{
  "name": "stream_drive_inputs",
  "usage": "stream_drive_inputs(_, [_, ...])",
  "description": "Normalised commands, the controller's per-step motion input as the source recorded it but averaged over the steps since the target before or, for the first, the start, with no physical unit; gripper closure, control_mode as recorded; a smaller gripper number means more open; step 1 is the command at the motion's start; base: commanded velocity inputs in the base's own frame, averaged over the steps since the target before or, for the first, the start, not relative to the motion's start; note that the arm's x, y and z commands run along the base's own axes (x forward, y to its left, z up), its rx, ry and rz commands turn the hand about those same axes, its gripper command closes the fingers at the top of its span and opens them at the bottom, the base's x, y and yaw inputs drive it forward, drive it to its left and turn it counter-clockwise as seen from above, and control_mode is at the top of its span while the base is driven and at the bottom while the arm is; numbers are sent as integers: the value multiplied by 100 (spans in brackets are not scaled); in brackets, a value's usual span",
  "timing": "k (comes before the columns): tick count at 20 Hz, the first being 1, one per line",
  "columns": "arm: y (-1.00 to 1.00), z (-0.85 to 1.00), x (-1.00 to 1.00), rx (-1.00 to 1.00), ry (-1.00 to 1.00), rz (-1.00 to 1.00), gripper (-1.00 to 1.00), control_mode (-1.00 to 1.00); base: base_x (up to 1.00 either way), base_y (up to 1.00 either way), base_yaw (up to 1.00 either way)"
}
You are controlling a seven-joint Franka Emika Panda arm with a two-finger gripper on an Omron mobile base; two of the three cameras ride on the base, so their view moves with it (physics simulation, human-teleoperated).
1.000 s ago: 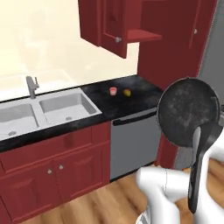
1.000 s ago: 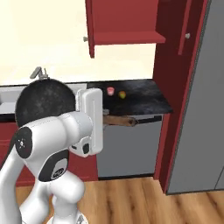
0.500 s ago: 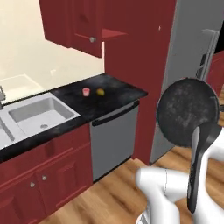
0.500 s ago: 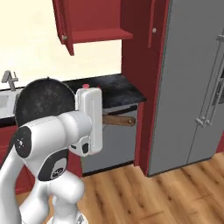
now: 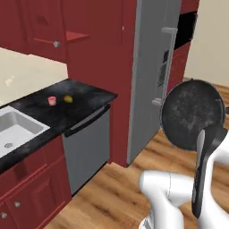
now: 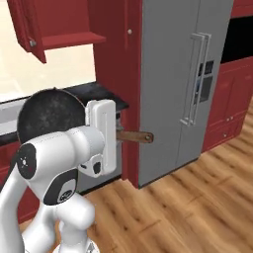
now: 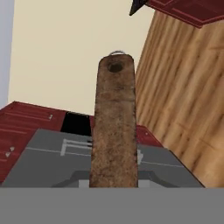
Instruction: Pick the pan from the cabinet and place it on the stove. Then turn on the stove burner for the pan.
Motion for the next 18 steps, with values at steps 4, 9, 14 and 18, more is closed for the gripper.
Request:
stream_drive_inputs(4, [0, 0, 0, 0, 0, 0, 100, 100, -24, 4, -40])
stream_drive_inputs(9, [0, 0, 0, 0, 0, 0, 100, 100, -20, 6, -38])
stream_drive_inputs(14, [0, 0, 0, 0, 0, 0, 100, 100, -18, 2, -38])
stream_drive_inputs(18, [0, 0, 0, 0, 0, 0, 100, 100, -15, 3, -37])
